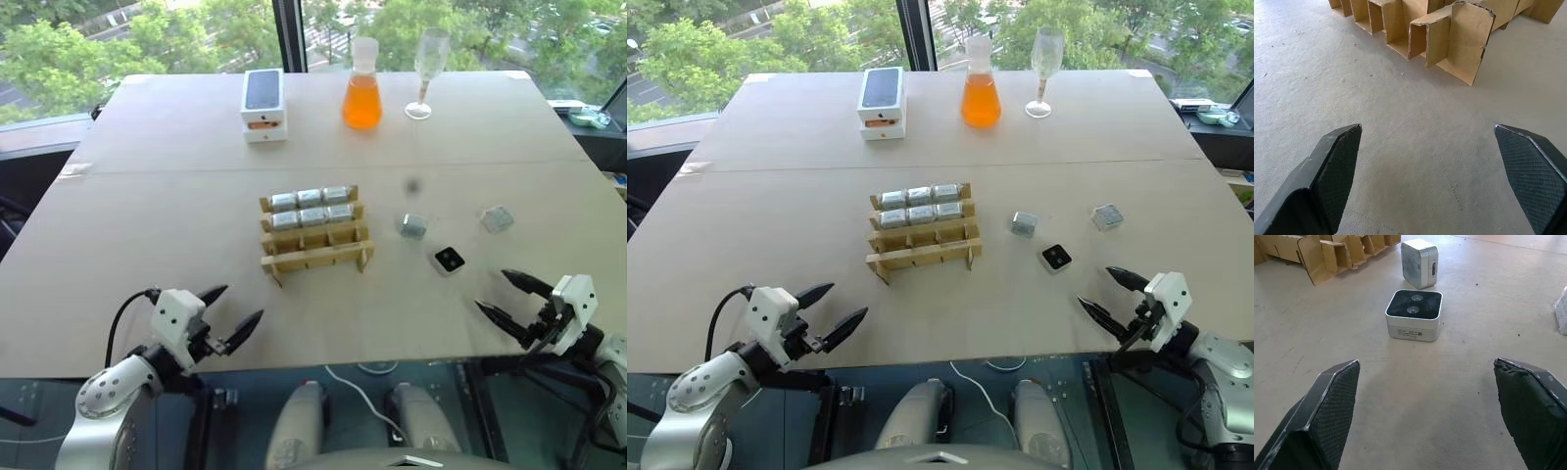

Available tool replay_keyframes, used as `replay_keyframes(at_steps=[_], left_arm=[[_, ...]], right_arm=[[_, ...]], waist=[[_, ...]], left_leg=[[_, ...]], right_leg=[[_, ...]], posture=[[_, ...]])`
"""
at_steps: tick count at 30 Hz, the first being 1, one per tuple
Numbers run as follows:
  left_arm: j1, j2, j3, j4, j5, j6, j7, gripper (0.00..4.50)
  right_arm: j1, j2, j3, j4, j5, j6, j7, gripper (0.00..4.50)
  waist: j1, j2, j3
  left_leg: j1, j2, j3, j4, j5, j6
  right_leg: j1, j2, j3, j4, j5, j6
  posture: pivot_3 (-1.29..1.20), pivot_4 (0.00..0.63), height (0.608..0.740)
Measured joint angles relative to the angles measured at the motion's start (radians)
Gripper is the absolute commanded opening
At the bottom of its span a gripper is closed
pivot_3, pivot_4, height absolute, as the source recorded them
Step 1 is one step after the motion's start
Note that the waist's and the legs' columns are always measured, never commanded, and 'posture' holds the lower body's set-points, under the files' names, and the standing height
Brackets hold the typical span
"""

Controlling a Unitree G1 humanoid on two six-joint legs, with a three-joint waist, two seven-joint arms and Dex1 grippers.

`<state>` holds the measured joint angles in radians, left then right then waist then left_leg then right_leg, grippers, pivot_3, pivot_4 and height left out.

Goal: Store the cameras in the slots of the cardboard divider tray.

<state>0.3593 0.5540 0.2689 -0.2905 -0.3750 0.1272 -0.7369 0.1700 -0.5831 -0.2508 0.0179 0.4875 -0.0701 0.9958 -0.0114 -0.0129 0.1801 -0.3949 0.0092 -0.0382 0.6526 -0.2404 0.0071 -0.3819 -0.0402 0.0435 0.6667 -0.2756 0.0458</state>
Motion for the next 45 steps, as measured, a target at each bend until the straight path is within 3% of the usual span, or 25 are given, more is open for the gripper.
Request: replay_keyframes(at_steps=[24,31,35,41,45], left_arm=[[-0.004,-0.011,-0.005,-0.002,0.004,-0.007,-0.018,4.46],[-0.022,-0.004,-0.010,-0.004,0.010,-0.006,-0.026,4.46],[-0.115,0.050,-0.011,-0.058,-0.050,0.050,-0.056,4.46],[-0.294,0.283,0.000,-0.170,-0.282,0.211,-0.278,4.46],[-0.338,0.367,0.005,-0.166,-0.329,0.250,-0.382,4.46]], right_arm=[[-0.016,0.005,0.001,-0.050,-0.016,0.038,-0.067,4.37],[-0.082,0.027,0.014,-0.058,-0.106,0.145,-0.251,4.37],[-0.198,0.039,0.040,-0.016,-0.149,0.220,-0.333,4.37],[-0.493,0.087,0.070,0.268,-0.229,0.285,-0.467,4.37],[-0.586,0.114,0.079,0.399,-0.251,0.249,-0.496,4.37]], waist=[[0.000,0.000,0.000],[-0.001,0.000,0.000],[0.000,0.000,0.000],[-0.006,0.000,0.000],[-0.010,0.000,0.000]], left_leg=[[0.000,0.000,0.000,0.000,0.000,0.000],[0.000,0.000,0.001,0.000,0.000,0.000],[0.000,0.000,0.000,0.000,0.000,0.000],[-0.002,0.000,0.002,-0.001,0.000,0.000],[-0.002,0.000,0.003,-0.004,0.000,0.000]], right_leg=[[0.000,0.001,0.000,0.000,0.000,0.000],[0.000,0.001,0.001,0.000,0.000,0.000],[0.000,0.002,-0.001,0.000,0.001,0.000],[-0.003,0.003,0.001,0.000,0.002,0.002],[-0.005,0.004,0.002,0.000,0.002,0.003]], posture=[[0.00,0.150,0.740],[0.00,0.150,0.740],[0.00,0.150,0.740],[0.00,0.150,0.740],[0.00,0.150,0.740]])
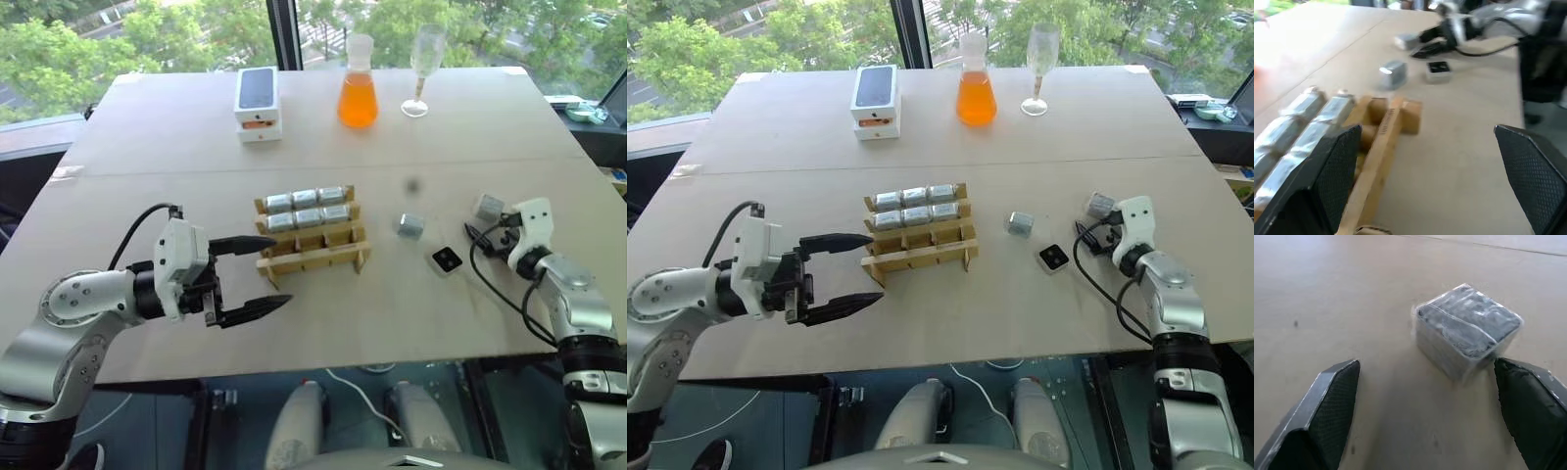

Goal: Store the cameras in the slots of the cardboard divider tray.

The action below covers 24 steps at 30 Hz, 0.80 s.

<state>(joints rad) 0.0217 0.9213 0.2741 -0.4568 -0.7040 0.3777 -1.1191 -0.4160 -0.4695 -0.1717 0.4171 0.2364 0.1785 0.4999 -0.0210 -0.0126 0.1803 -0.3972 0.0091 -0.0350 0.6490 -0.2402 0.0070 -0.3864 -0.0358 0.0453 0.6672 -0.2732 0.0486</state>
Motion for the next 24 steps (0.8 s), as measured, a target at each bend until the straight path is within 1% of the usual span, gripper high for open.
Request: replay_keyframes(at_steps=[3,8,17,24], left_arm=[[-0.040,0.030,0.000,0.027,-0.006,0.015,-0.044,4.46],[-0.066,0.029,-0.002,0.039,-0.005,0.016,-0.057,4.46],[-0.097,0.005,-0.008,0.076,0.011,0.006,-0.059,4.46],[-0.098,-0.011,-0.008,0.095,0.017,-0.004,-0.065,4.46]], right_arm=[[-0.049,0.000,-0.001,0.086,-0.019,-0.055,-0.009,4.37],[-0.088,0.004,0.000,0.160,-0.039,-0.112,-0.008,4.37],[-0.164,0.034,0.007,0.261,-0.056,-0.141,-0.002,4.37],[-0.182,0.080,-0.018,0.267,-0.033,-0.116,-0.023,4.37]], waist=[[-0.001,0.000,0.000],[-0.003,0.000,0.000],[-0.022,0.000,0.000],[-0.023,0.000,0.000]], left_leg=[[-0.001,0.000,0.000,0.000,0.000,0.000],[-0.001,0.000,0.000,0.000,0.000,0.000],[0.001,0.000,-0.001,0.001,0.000,0.000],[0.001,0.001,-0.001,0.001,0.000,0.000]], right_leg=[[0.000,0.000,-0.001,0.000,0.000,0.000],[0.000,0.000,0.000,0.000,0.000,0.000],[0.000,0.001,0.001,0.002,0.000,0.000],[0.000,0.001,0.001,0.003,0.000,0.000]], posture=[[0.00,0.150,0.740],[0.00,0.150,0.740],[0.00,0.150,0.740],[0.00,0.150,0.740]])
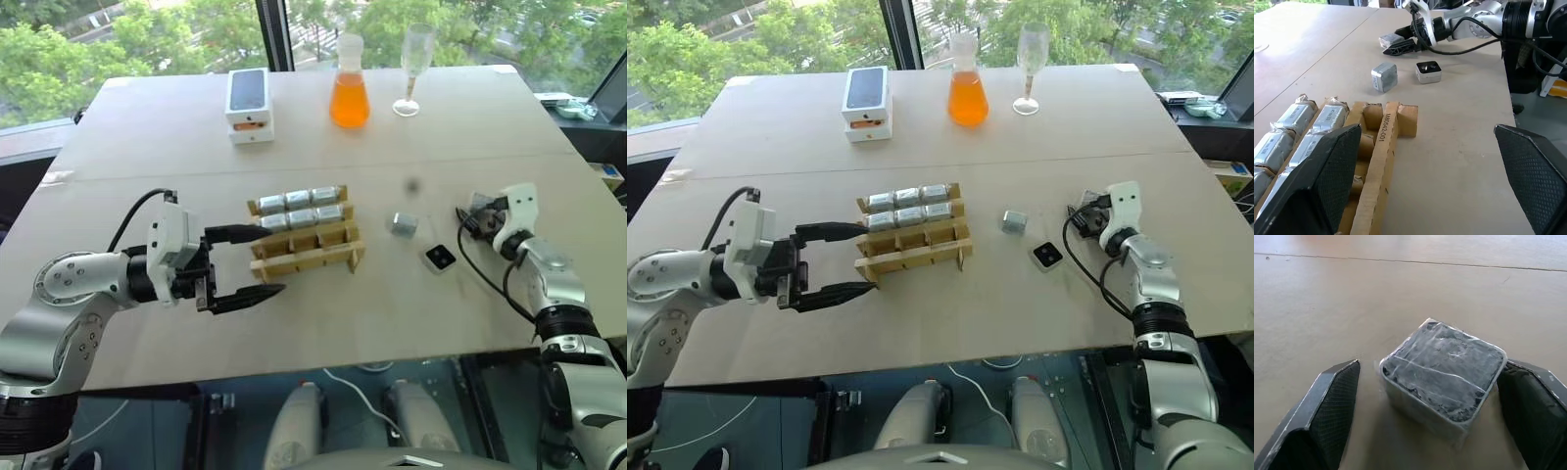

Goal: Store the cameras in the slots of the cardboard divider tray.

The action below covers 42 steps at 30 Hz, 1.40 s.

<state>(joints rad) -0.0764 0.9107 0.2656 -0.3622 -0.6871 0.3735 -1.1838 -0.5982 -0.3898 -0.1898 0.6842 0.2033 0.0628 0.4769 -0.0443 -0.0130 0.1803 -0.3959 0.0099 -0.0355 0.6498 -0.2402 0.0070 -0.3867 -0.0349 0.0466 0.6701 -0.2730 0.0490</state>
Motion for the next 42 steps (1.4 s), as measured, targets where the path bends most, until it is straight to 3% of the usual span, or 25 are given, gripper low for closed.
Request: replay_keyframes(at_steps=[6,9,12,19,22,25,30,35,42], left_arm=[[-0.002,-0.009,0.000,0.016,0.004,-0.013,-0.001,4.46],[-0.005,-0.012,-0.001,0.027,0.018,-0.018,-0.003,4.50],[-0.008,-0.017,-0.002,0.033,0.023,-0.024,-0.011,4.50],[-0.035,-0.024,-0.020,0.053,0.037,-0.030,-0.021,4.50],[-0.073,-0.028,-0.043,0.074,0.036,-0.018,-0.022,4.50],[-0.177,-0.045,-0.080,0.118,0.037,-0.001,-0.018,4.50],[-0.336,-0.068,-0.163,0.195,0.045,0.088,0.011,4.50],[-0.514,-0.132,-0.280,0.361,0.152,0.052,-0.023,4.50],[-0.705,-0.245,-0.405,0.507,0.215,0.062,-0.108,4.50]], right_arm=[[-0.002,0.059,-0.024,-0.039,0.009,0.035,-0.077,4.37],[0.007,0.085,-0.023,-0.066,0.004,0.035,-0.115,3.45],[0.024,0.094,-0.023,-0.087,-0.003,0.023,-0.144,2.02],[0.048,0.076,0.009,-0.098,-0.046,-0.029,-0.137,2.05],[0.089,0.016,0.075,-0.145,-0.082,-0.110,-0.032,2.05],[0.099,-0.089,0.182,-0.242,-0.160,-0.321,0.112,2.05],[0.014,-0.206,0.339,-0.366,-0.329,-0.728,0.226,2.05],[-0.128,-0.204,0.458,-0.375,-0.503,-0.982,0.224,2.05],[-0.238,-0.113,0.557,-0.306,-0.701,-1.087,0.123,2.05]], waist=[[-0.001,0.000,0.000],[-0.001,0.000,0.000],[0.000,0.000,0.000],[0.003,0.000,0.000],[0.007,0.000,0.001],[0.004,0.001,0.002],[-0.005,0.000,0.002],[0.002,-0.001,0.002],[0.004,-0.002,0.002]], left_leg=[[0.001,0.000,0.000,0.001,0.000,0.000],[0.001,0.000,0.000,0.001,0.000,0.000],[0.001,0.000,0.000,0.001,0.000,0.000],[0.000,0.000,0.000,0.001,0.000,0.000],[-0.002,-0.001,0.000,0.001,0.000,0.000],[-0.005,-0.002,0.002,0.002,0.000,0.000],[-0.003,-0.002,0.002,0.002,0.000,0.000],[-0.004,-0.002,0.002,0.003,0.000,0.000],[-0.008,-0.003,0.001,0.004,0.003,-0.005]], right_leg=[[0.000,0.000,0.000,0.003,0.000,0.000],[-0.001,0.000,0.001,0.004,0.000,0.000],[-0.001,0.000,0.001,0.004,0.000,0.000],[-0.001,0.000,0.000,0.004,0.000,0.000],[-0.003,0.000,0.000,0.004,0.000,0.000],[-0.008,0.000,0.003,0.007,0.000,0.000],[-0.008,0.003,0.003,0.009,0.000,0.000],[-0.009,0.003,0.003,0.009,0.000,0.000],[-0.011,0.001,0.002,0.008,0.000,0.000]], posture=[[0.00,0.150,0.740],[0.00,0.150,0.740],[0.00,0.150,0.740],[0.00,0.150,0.740],[0.00,0.150,0.740],[0.00,0.150,0.740],[0.00,0.150,0.740],[0.00,0.150,0.740],[0.00,0.150,0.740]])
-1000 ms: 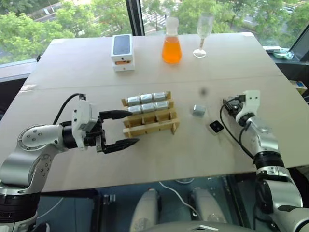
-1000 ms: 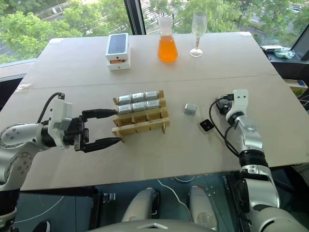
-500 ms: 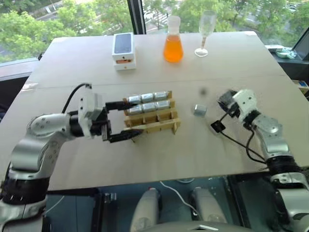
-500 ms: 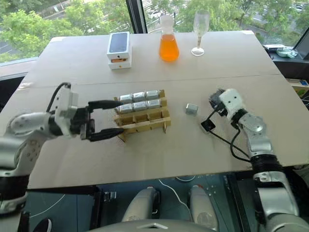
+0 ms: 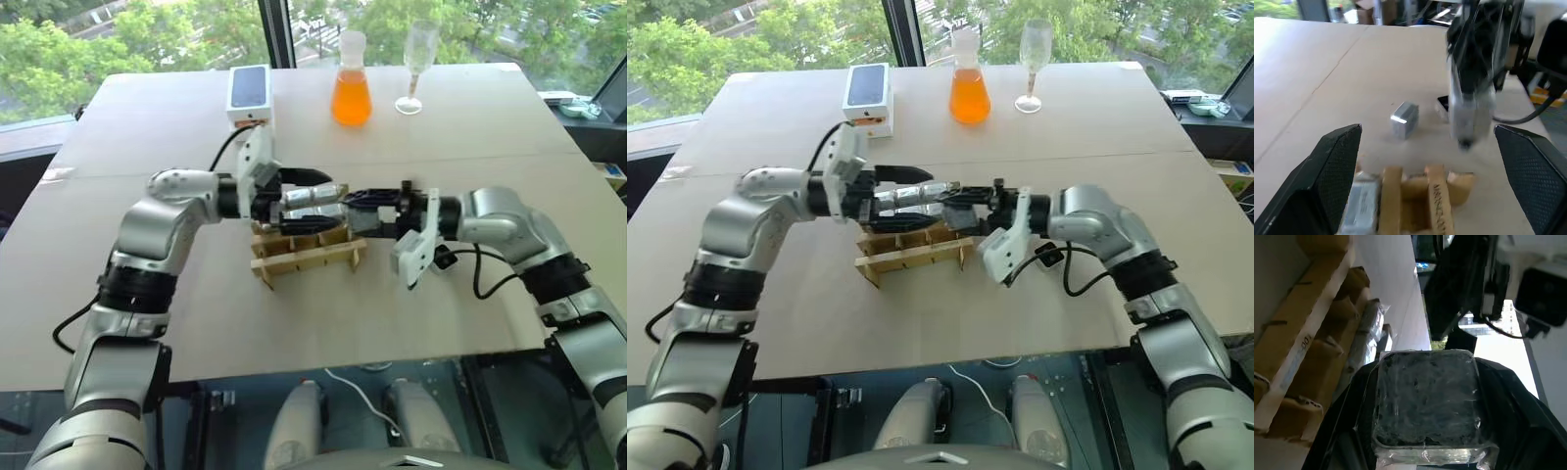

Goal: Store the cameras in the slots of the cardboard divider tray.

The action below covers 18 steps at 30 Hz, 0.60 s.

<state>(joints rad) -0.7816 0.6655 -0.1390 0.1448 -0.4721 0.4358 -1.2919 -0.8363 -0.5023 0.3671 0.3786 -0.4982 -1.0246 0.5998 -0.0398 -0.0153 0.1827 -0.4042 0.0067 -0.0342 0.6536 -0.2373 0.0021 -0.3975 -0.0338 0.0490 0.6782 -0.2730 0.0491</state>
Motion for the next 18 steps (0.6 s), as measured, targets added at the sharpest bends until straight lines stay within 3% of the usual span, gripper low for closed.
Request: replay_keyframes(at_steps=[5,18], left_arm=[[-0.065,-0.025,-0.058,0.052,0.057,-0.022,-0.069,4.50],[-0.088,-0.051,-0.070,0.134,0.106,-0.006,-0.144,4.50]], right_arm=[[-0.006,0.026,0.022,0.035,-0.091,0.013,-0.069,2.05],[-0.016,0.025,0.030,0.052,-0.201,0.067,-0.189,2.05]], waist=[[-0.002,0.000,0.000],[-0.003,0.000,0.000]], left_leg=[[-0.012,0.000,0.000,0.003,0.000,-0.001],[-0.012,0.000,0.000,0.004,0.000,0.000]], right_leg=[[-0.012,0.000,0.000,0.003,0.000,0.000],[-0.012,0.000,-0.001,0.003,0.000,0.000]], posture=[[0.00,0.150,0.740],[0.00,0.150,0.740]])
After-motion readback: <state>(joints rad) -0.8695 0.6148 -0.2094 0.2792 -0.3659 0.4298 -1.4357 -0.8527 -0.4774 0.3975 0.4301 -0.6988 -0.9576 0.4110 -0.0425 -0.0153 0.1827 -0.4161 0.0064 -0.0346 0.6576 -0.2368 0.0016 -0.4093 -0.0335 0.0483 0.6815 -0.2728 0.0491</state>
